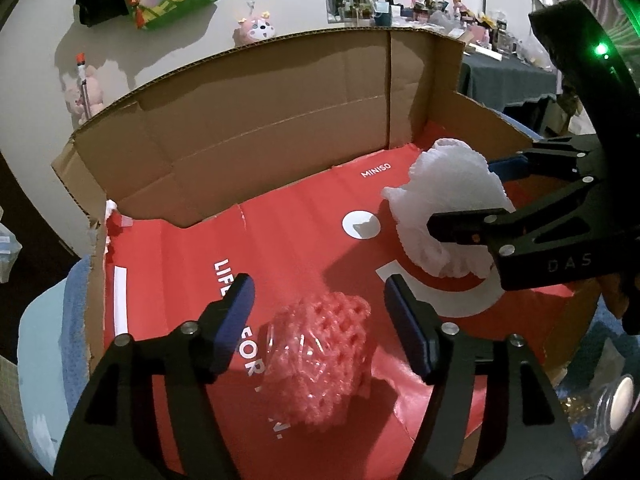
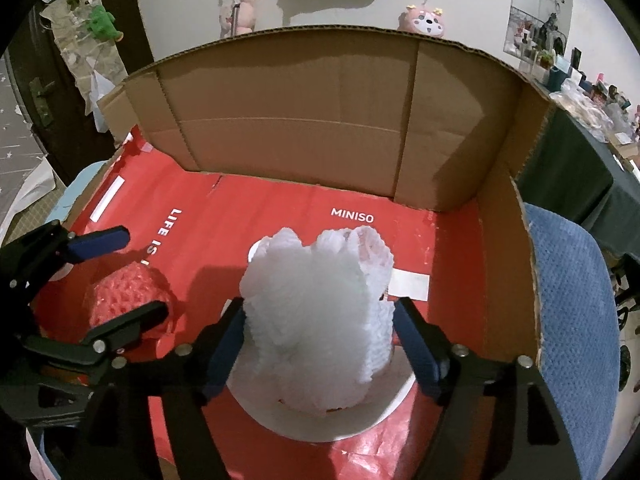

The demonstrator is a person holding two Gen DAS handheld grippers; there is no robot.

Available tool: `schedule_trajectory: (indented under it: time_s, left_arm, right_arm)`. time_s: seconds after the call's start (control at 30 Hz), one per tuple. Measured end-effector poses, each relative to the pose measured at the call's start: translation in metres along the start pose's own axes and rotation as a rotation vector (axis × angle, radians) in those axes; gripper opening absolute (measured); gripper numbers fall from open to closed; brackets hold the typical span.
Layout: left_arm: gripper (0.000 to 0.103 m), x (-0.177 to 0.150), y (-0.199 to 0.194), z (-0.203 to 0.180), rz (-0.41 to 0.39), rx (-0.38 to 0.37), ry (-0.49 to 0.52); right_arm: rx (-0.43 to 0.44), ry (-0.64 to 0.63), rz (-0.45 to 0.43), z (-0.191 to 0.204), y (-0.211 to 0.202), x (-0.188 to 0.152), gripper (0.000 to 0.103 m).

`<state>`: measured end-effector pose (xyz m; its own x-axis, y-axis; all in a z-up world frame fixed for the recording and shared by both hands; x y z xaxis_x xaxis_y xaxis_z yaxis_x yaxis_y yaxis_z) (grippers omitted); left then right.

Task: Organize soft objects
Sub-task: 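Carry both items into the red box and open both tools to release them, then withdraw both tools from the box back toward the remaining items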

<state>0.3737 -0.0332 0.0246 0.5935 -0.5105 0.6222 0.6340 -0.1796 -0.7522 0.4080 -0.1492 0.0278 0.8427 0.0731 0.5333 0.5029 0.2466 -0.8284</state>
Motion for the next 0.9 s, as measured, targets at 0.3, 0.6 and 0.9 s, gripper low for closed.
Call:
schedule_trajectory:
  time_s: [0.3, 0.6, 0.9]
  left_arm:
    - [0.076, 0.001, -0.006, 0.003, -0.022, 0.003, -0.01]
    - [0.087, 0.003, -0.034, 0.007, -0.079, 0.017, -0.055]
    - [0.099, 0.006, -0.102, 0.0, -0.21, 0.033, -0.108]
  right_arm:
    - [0.012, 0.013, -0.002, -0.003, -0.002, 0.001, 0.082]
    - [0.022, 0.034, -0.058, -0.002, -0.03, 0.006, 0.096]
    - [0.022, 0.043, -0.188, 0.002, -0.097, 0.005, 0.102]
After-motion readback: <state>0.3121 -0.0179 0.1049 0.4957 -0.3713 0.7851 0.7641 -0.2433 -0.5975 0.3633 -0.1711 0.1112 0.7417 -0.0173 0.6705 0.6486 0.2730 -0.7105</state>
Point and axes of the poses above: each gripper's, at about its wrist camera, not at the fingertips, and y roughly the way its jaws point, z to its left, x to its top, the point moved 7 cm from there along y, roughly the way its jaws point, and after that the axes turned 11 degrees about y, right-handed, at the moved point
